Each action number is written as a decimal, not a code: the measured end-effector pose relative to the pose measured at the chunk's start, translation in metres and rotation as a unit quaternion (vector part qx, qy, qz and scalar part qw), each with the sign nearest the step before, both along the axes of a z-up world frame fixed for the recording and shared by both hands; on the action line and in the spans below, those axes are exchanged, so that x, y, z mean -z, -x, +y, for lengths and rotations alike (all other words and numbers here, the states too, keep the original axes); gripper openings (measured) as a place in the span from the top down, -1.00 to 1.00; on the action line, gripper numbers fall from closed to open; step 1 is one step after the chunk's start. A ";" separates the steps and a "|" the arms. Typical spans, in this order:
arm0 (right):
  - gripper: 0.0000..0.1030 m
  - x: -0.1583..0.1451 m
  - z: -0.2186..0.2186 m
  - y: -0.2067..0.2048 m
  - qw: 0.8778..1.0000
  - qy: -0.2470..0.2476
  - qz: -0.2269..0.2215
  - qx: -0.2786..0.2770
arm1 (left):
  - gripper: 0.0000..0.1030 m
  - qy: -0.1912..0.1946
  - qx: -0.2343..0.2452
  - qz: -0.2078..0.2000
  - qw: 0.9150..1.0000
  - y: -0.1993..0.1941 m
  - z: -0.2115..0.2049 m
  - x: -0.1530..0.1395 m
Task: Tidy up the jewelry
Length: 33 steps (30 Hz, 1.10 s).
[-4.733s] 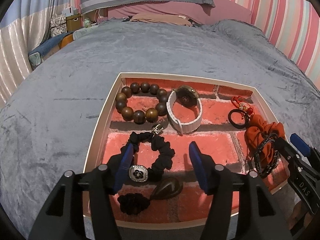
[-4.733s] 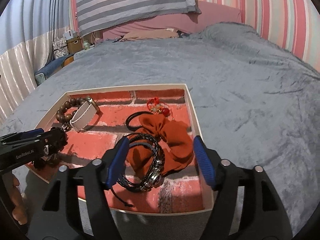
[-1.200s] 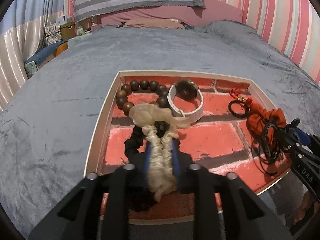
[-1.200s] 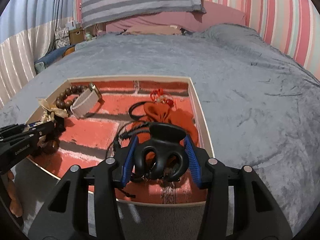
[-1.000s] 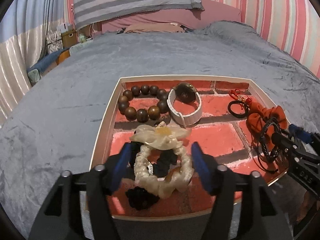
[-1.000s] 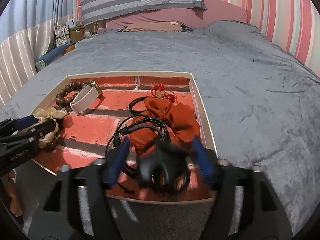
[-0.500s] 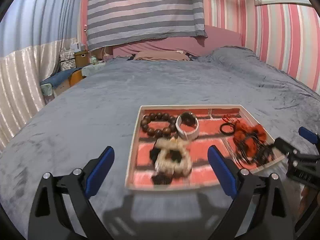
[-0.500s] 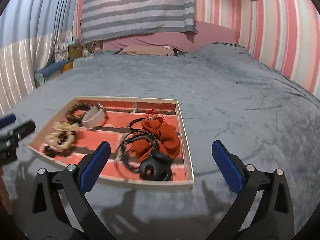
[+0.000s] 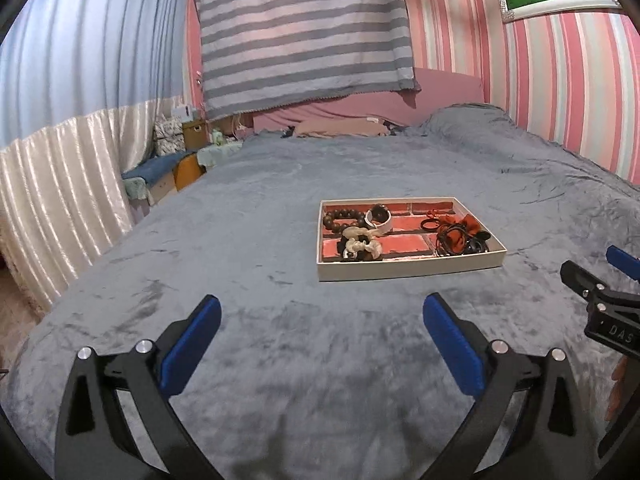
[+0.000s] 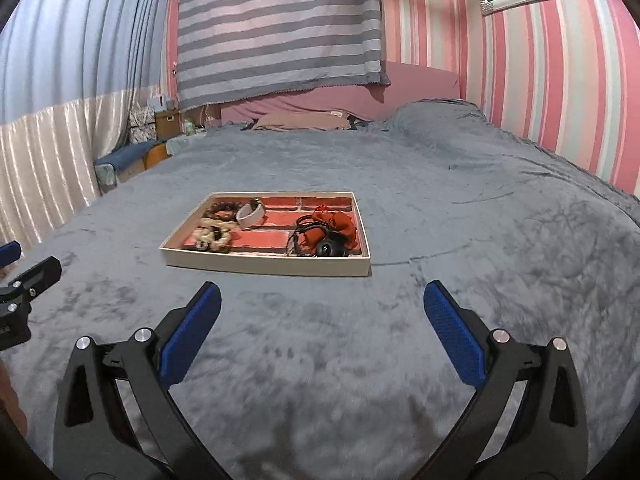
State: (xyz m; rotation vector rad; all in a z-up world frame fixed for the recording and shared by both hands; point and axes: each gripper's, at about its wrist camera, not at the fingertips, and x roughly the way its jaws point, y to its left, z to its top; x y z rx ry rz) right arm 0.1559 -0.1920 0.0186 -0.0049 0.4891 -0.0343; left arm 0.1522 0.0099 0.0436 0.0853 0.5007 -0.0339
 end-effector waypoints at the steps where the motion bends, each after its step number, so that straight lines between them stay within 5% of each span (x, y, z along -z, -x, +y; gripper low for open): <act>1: -0.92 -0.004 0.002 0.009 1.000 0.004 -0.003 0.000 | -0.92 -0.007 -0.002 -0.007 1.000 0.010 -0.001 -0.003; 13: -0.92 -0.016 0.011 0.103 0.998 0.028 -0.061 -0.002 | -0.92 -0.005 0.005 -0.059 0.998 0.091 -0.023 -0.006; 33: -0.92 -0.007 0.000 0.108 0.998 0.005 -0.061 0.014 | -0.92 0.019 0.010 -0.065 0.998 0.102 -0.019 0.002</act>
